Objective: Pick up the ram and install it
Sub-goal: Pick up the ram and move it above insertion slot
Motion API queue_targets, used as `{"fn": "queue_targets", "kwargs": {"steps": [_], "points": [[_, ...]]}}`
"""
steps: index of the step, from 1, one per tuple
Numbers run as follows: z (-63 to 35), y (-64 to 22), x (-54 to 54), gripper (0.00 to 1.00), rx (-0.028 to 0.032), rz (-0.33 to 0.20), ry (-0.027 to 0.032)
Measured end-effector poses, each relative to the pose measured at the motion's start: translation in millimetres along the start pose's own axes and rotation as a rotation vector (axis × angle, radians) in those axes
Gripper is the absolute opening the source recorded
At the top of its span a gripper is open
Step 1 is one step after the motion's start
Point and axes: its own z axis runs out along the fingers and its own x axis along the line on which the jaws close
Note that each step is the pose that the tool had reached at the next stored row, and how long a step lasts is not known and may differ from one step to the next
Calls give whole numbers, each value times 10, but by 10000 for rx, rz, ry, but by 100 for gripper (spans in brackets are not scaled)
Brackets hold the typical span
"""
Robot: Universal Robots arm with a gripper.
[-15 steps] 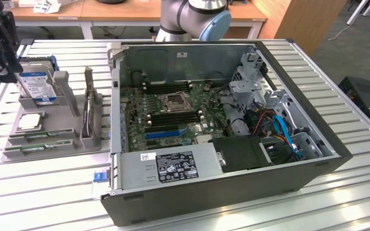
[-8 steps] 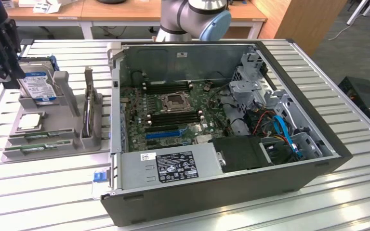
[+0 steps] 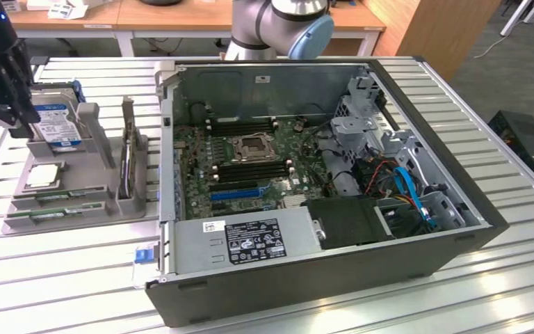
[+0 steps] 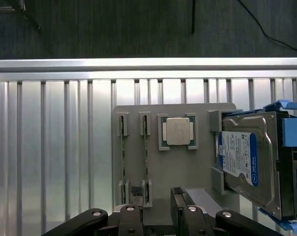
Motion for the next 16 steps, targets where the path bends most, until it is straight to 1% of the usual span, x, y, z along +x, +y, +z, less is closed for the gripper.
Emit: {"fn": "queue_targets", "kwargs": {"steps": [16], "points": [[290, -15, 52, 36, -9, -379, 18]]}}
